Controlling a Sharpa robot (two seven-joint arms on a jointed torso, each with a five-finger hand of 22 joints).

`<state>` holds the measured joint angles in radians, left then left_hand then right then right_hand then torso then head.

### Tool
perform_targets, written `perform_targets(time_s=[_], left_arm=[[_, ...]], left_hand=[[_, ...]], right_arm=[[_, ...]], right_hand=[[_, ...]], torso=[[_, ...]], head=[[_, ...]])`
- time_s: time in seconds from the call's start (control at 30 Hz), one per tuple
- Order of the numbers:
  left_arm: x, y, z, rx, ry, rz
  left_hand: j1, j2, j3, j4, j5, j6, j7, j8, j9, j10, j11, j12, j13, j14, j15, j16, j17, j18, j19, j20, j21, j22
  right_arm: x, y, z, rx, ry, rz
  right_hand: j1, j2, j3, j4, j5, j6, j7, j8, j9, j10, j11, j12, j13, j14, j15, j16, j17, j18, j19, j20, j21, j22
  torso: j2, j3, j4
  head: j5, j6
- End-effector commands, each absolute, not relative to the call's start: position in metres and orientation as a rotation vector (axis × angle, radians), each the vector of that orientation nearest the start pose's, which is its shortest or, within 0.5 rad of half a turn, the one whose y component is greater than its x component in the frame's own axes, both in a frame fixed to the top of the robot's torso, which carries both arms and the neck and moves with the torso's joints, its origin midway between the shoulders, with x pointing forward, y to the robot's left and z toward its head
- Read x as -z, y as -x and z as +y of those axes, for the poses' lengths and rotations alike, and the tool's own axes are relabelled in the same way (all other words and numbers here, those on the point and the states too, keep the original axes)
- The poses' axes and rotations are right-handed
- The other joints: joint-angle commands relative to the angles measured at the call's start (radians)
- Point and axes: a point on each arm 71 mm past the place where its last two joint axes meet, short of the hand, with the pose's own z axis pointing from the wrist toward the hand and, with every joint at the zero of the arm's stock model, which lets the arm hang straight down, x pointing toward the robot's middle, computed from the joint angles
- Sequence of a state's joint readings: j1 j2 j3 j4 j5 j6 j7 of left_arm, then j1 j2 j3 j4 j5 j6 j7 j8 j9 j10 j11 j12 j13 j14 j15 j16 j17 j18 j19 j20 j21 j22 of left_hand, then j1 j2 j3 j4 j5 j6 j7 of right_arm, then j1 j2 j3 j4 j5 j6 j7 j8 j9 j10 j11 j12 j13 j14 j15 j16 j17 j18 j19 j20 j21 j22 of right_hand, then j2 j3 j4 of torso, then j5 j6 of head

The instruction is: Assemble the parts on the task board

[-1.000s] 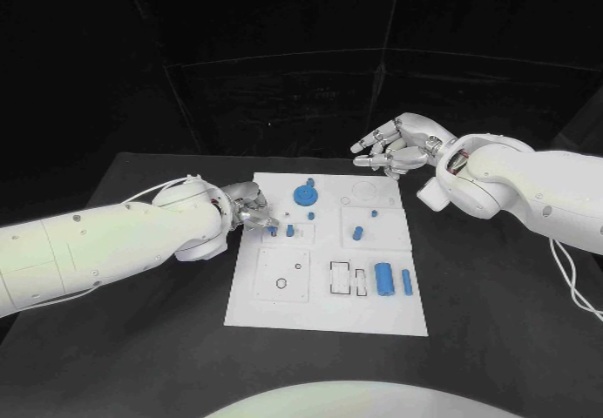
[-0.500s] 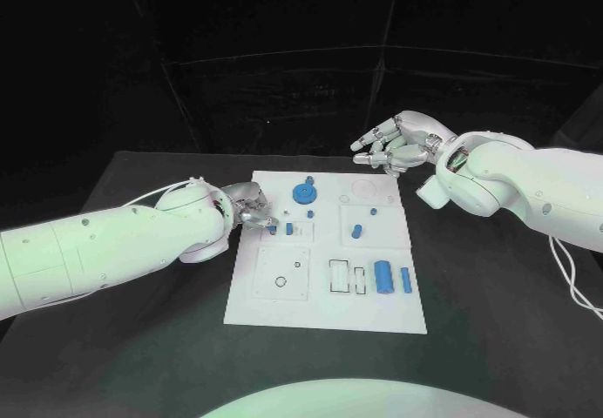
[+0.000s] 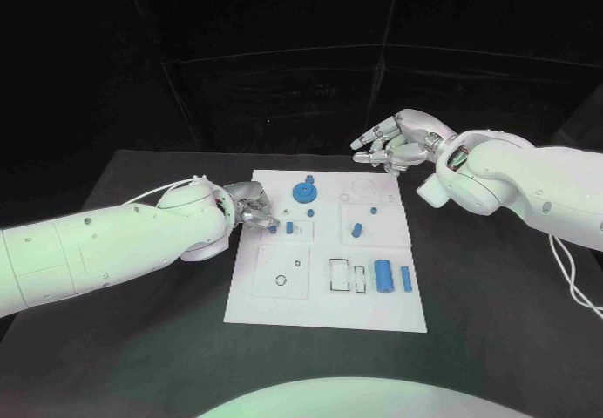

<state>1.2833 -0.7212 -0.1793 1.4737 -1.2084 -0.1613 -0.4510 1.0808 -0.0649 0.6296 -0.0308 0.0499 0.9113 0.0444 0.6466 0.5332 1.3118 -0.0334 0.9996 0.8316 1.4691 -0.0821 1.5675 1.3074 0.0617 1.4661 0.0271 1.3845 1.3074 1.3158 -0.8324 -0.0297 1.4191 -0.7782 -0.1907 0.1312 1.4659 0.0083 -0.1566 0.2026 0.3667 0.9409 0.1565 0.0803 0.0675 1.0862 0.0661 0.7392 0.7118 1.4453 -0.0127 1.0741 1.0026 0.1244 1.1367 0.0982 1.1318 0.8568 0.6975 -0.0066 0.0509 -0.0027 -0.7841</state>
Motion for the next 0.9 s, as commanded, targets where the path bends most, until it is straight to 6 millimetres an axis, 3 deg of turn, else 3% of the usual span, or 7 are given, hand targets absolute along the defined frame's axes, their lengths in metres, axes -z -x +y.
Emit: perform_targets(time_s=[0.03,0.73,0.9], left_arm=[[0.2216,-0.489,0.1737,0.407,0.049,2.079],[0.2215,-0.4883,0.1694,0.414,0.045,2.079],[0.2219,-0.4896,0.1702,0.416,0.064,2.08]], left_hand=[[0.008,0.001,0.1,-0.098,0.006,-0.001,-0.004,0.007,0.001,0.006,0.0,0.003,-0.001,0.102,-0.007,0.003,0.263,-0.011,0.031,-0.007,0.006,0.046],[0.007,0.001,0.101,-0.094,0.006,0.0,-0.003,0.009,0.001,0.008,0.0,0.003,-0.001,0.102,-0.007,0.003,0.263,-0.01,0.03,-0.008,0.004,0.043],[-0.02,-0.003,0.084,-0.063,0.001,0.004,-0.005,0.013,-0.003,0.01,0.0,-0.001,-0.007,0.102,-0.006,0.003,0.263,-0.01,0.029,-0.007,0.002,0.042]], right_arm=[[0.1302,-0.5209,-0.219,-1.12,-0.314,1.677],[0.1305,-0.5212,-0.2181,-1.12,-0.313,1.68],[0.1305,-0.5211,-0.2184,-1.119,-0.314,1.679]], right_hand=[[-0.002,0.009,-0.001,0.004,0.004,-0.003,-0.002,0.004,0.001,-0.004,-0.001,-0.006,-0.002,-0.003,0.002,-0.005,0.001,0.018,-0.005,0.002,-0.005,-0.001],[-0.002,0.009,-0.001,0.004,0.004,-0.003,-0.002,0.004,0.001,-0.004,-0.001,-0.006,-0.002,-0.003,0.002,-0.005,0.001,0.018,-0.005,0.002,-0.005,-0.001],[-0.003,0.01,-0.002,0.006,0.004,-0.003,-0.002,0.004,0.001,-0.003,-0.001,-0.006,-0.003,-0.003,0.002,-0.006,0.001,0.019,-0.006,0.002,-0.006,-0.002]], torso=[[0.0,-0.0002,-0.0001],[0.0,0.0008,-0.0001],[-0.001,0.0011,-0.0008]], head=[[0.0,-0.002],[-0.001,-0.002],[-0.001,-0.002]])
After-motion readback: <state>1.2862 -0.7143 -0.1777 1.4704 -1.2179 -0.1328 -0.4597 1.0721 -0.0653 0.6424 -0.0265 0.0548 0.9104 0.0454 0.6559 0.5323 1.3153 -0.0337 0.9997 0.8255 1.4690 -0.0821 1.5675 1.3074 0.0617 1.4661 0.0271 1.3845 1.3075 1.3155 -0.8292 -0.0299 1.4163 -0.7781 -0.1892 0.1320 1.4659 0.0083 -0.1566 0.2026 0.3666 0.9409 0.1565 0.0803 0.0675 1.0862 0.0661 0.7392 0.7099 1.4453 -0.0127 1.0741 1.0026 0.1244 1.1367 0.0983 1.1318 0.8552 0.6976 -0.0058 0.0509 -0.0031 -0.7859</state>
